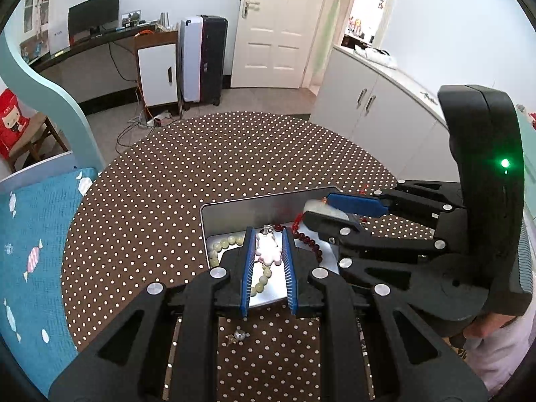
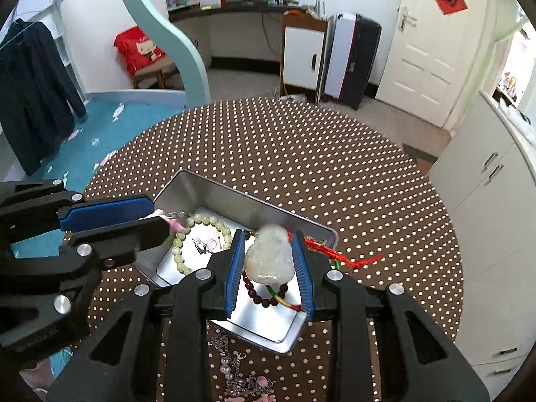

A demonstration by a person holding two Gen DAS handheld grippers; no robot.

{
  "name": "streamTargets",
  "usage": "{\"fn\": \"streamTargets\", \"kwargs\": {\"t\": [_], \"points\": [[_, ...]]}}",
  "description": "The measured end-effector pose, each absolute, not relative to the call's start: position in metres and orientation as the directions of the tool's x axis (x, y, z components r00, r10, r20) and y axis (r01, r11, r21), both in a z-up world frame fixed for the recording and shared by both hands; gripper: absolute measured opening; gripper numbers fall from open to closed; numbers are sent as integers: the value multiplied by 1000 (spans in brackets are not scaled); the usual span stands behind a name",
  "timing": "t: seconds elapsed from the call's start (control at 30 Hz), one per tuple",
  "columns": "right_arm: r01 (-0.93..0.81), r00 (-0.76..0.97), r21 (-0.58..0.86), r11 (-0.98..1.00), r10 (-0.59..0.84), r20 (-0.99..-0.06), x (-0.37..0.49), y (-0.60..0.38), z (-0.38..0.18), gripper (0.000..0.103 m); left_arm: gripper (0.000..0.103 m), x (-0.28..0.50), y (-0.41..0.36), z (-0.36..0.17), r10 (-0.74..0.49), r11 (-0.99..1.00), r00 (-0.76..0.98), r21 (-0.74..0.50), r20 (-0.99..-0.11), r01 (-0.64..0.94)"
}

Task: Organize jewelry
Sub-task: 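Carry the jade pendant and white charm into the grey box, open both tools, then lift both tools out of the box back over the charm pile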

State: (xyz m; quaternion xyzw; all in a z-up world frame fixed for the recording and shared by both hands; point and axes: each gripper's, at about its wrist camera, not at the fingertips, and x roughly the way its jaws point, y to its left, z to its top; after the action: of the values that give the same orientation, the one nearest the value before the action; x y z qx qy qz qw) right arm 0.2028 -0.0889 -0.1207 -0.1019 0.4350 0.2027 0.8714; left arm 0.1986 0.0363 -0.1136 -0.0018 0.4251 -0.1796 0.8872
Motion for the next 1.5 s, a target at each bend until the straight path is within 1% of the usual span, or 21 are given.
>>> {"fn": "streamTargets", "kwargs": {"t": [0.03, 0.1, 0.13, 0.17, 0.23, 0.27, 0.37, 0.4, 0.43, 0.47, 0.5, 0.93, 1.03, 1.17, 1.2, 1.23, 1.33, 1.37, 1.4, 1.43, 1.5], "points": [[-441, 537, 5, 898, 268, -800, 204, -89, -121, 28, 16, 201, 35, -115, -319, 935, 571, -154, -756, 318], [-428, 540, 22, 903, 275, -795, 203, -93, -116, 37, 16, 205, 36, -118, -317, 936, 567, -154, -761, 316], [-420, 553, 25, 907, 278, -786, 201, -96, -113, 45, 16, 204, 38, -120, -314, 937, 566, -153, -762, 314], [-413, 563, 19, 911, 272, -781, 200, -97, -110, 49, 16, 206, 39, -121, -313, 938, 566, -154, -763, 311], [-408, 577, 20, 913, 275, -769, 196, -102, -101, 53, 17, 208, 40, -121, -313, 938, 566, -155, -763, 310], [-405, 584, 26, 914, 281, -762, 195, -105, -98, 58, 17, 210, 41, -121, -308, 940, 568, -151, -763, 307], [-375, 618, 23, 927, 268, -739, 191, -117, -88, 68, 18, 207, 42, -121, -308, 941, 565, -156, -765, 301], [-360, 630, 15, 933, 255, -733, 191, -121, -86, 70, 25, 207, 42, -122, -307, 941, 565, -155, -766, 301], [-354, 633, 12, 935, 249, -733, 191, -123, -85, 71, 38, 207, 42, -122, -303, 942, 565, -151, -768, 299], [-349, 638, 3, 937, 240, -732, 190, -126, -84, 73, 43, 207, 41, -122, -296, 944, 567, -146, -769, 295], [-341, 644, -6, 940, 229, -730, 189, -128, -84, 73, 46, 207, 42, -122, -295, 945, 567, -146, -769, 293], [-321, 623, 17, 947, 225, -749, 185, -133, -92, 74, 46, 203, 41, -123, -282, 949, 559, -140, -780, 283], [-315, 631, 16, 949, 222, -743, 177, -137, -91, 79, 47, 198, 43, -120, -277, 951, 565, -138, -777, 276], [-301, 645, 19, 953, 219, -732, 165, -144, -88, 84, 57, 184, 48, -117, -265, 956, 579, -133, -771, 260], [-296, 649, 17, 955, 214, -730, 161, -146, -88, 85, 61, 180, 51, -117, -265, 957, 581, -136, -770, 257], [-293, 650, 15, 956, 211, -730, 159, -148, -88, 86, 66, 176, 52, -118, -263, 958, 582, -136, -769, 254], [-280, 646, 7, 960, 194, -738, 147, -153, -95, 94, 75, 162, 60, -125, -237, 965, 581, -122, -779, 230], [-275, 641, -2, 961, 182, -745, 142, -154, -100, 94, 77, 159, 62, -128, -232, 967, 577, -122, -783, 224], [-273, 637, -6, 962, 176, -751, 140, -155, -103, 94, 83, 155, 64, -131, -230, 968, 574, -122, -786, 221], [-269, 628, -10, 963, 168, -760, 136, -156, -109, 95, 91, 150, 66, -136, -231, 967, 568, -121, -790, 224], [-256, 611, -10, 967, 154, -777, 132, -158, -119, 95, 92, 144, 63, -145, -243, 962, 552, -122, -797, 246]]}}
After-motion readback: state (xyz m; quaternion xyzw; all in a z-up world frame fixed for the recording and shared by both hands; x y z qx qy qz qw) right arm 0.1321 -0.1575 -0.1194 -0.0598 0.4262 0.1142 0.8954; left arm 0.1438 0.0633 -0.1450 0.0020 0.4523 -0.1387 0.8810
